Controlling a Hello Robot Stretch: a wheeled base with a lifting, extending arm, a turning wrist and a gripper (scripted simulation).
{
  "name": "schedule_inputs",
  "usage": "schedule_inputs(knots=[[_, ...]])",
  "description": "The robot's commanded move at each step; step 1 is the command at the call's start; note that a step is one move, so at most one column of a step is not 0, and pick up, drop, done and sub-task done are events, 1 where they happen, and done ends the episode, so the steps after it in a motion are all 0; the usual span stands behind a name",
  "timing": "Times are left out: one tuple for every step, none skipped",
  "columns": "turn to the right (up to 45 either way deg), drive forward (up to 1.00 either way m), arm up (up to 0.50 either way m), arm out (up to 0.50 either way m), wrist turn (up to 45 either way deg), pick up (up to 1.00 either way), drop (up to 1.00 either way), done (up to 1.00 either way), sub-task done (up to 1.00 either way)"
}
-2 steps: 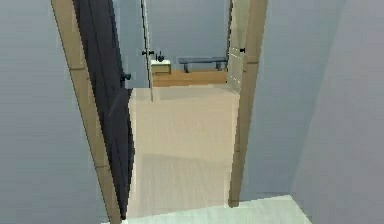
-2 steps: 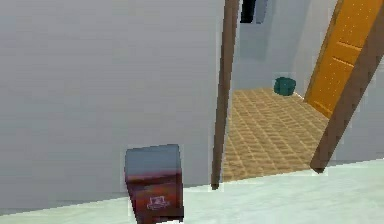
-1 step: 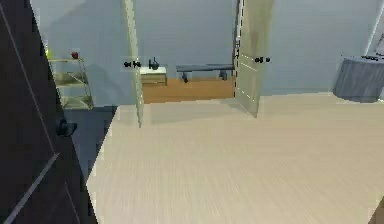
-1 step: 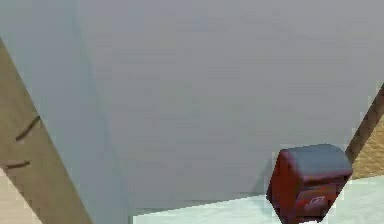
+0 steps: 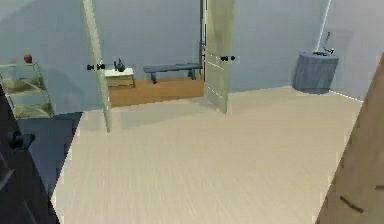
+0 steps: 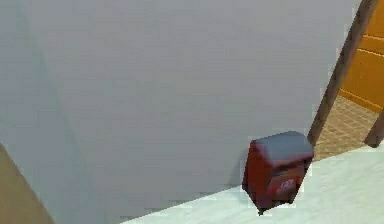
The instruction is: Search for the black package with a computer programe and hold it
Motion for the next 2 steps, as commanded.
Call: schedule_inputs(knots=[[0.0, 0.35, 0.0, 0.0, 0.0, 0.0, 0.0, 0.0, 0.0], [0.0, 1.0, 0.0, 0.0, 0.0, 0.0, 0.0, 0.0, 0.0]])
